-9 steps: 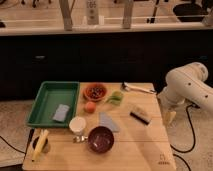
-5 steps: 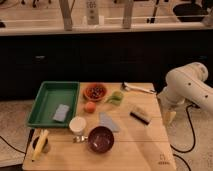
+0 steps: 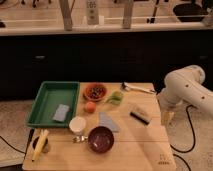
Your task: Place eraser in purple bowl
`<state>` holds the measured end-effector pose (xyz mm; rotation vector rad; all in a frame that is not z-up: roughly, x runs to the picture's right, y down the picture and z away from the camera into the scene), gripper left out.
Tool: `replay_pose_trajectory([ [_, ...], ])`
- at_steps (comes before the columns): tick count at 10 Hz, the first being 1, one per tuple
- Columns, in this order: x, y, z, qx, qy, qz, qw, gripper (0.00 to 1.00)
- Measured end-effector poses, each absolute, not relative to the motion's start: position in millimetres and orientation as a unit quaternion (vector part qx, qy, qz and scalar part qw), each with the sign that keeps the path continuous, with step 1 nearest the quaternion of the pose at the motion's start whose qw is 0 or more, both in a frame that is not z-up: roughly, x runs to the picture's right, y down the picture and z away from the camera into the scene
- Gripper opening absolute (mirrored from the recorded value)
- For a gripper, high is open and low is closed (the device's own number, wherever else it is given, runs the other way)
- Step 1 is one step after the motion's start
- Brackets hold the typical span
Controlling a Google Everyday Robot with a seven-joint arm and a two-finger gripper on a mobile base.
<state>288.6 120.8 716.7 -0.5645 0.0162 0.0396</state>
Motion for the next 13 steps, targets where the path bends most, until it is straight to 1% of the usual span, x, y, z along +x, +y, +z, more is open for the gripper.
replay_pose_trajectory([
  [4,290.3,123.4,736.2,-0.278,0.000,0.011,0.961,0.80],
  [7,287.1,136.4,765.5,-0.283,-0.012,0.004,0.959,0.80],
  [10,287.2,137.0,779.6,-0.286,-0.022,-0.001,0.958,0.80],
  [13,282.8,146.7,798.7,-0.293,-0.033,-0.006,0.955,0.80],
])
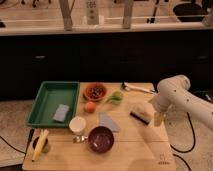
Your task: Place eraser in purple bowl
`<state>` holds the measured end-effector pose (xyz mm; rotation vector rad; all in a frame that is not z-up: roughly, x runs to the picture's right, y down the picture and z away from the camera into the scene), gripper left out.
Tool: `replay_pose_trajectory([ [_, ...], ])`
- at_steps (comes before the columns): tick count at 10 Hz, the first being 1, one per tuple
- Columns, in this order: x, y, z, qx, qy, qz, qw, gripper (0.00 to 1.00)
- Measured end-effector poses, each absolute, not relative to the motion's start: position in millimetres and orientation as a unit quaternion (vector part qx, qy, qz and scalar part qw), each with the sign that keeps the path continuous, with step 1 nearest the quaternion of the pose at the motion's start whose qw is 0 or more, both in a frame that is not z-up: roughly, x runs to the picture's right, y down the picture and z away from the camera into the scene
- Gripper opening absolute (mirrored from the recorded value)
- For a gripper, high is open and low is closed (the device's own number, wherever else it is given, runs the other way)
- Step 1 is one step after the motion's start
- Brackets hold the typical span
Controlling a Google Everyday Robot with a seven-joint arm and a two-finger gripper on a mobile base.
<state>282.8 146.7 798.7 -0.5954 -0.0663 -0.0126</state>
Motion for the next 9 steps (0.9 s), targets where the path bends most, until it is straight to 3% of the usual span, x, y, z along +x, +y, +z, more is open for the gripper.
replay_pose_trajectory([
  [9,286.2,161.8,831.2,-0.304,-0.064,-0.009,0.950,0.80],
])
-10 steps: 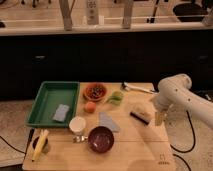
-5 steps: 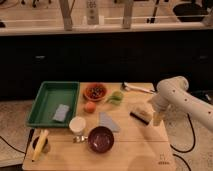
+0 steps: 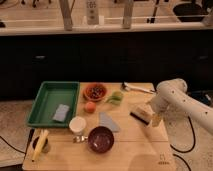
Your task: Place eraser in purple bowl
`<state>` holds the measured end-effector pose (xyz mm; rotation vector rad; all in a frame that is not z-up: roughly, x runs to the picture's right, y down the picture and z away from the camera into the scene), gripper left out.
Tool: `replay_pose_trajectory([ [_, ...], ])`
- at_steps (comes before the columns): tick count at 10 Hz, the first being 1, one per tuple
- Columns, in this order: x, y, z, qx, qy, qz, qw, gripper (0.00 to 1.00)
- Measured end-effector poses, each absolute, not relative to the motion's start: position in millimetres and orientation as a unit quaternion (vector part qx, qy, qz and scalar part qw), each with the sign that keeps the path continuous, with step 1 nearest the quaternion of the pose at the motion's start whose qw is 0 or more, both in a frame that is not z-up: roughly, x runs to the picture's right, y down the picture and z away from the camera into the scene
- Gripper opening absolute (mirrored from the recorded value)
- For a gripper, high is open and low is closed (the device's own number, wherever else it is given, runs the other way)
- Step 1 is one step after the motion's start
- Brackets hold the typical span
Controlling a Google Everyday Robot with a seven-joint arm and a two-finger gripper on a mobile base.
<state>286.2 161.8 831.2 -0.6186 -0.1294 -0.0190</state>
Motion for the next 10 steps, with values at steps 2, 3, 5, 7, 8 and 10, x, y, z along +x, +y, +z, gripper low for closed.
replay_pose_trajectory([
  [2,284.8,170.4,840.2,-0.309,-0.071,-0.014,0.948,0.80],
  [3,283.2,171.5,842.7,-0.310,-0.074,-0.016,0.948,0.80],
  [5,282.9,175.0,847.2,-0.311,-0.080,-0.017,0.947,0.80],
  [7,281.6,179.3,851.0,-0.314,-0.084,-0.020,0.945,0.80],
  [8,280.7,181.6,852.8,-0.316,-0.087,-0.021,0.945,0.80],
  [10,279.6,184.7,858.1,-0.318,-0.093,-0.023,0.943,0.80],
])
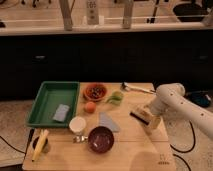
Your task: Place eraser in purple bowl
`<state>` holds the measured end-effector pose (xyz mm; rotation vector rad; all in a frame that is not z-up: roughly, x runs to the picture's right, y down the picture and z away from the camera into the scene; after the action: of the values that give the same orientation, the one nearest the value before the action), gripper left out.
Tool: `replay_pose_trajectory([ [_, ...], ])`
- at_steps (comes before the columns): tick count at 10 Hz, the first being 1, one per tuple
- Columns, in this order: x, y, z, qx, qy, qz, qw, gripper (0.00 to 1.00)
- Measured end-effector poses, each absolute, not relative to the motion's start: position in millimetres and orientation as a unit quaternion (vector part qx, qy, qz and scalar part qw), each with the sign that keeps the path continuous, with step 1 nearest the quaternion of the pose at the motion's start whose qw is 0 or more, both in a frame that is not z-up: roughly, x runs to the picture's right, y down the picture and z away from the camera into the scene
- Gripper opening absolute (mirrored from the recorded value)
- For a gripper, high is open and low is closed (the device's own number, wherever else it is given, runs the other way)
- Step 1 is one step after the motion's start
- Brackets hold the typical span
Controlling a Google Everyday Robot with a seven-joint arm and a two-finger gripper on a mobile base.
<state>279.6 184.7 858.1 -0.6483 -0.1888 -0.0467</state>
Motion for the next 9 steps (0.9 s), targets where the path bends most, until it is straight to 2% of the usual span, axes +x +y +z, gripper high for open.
replay_pose_trajectory([
  [9,267.5,191.4,862.0,-0.331,-0.103,-0.040,0.937,0.80],
])
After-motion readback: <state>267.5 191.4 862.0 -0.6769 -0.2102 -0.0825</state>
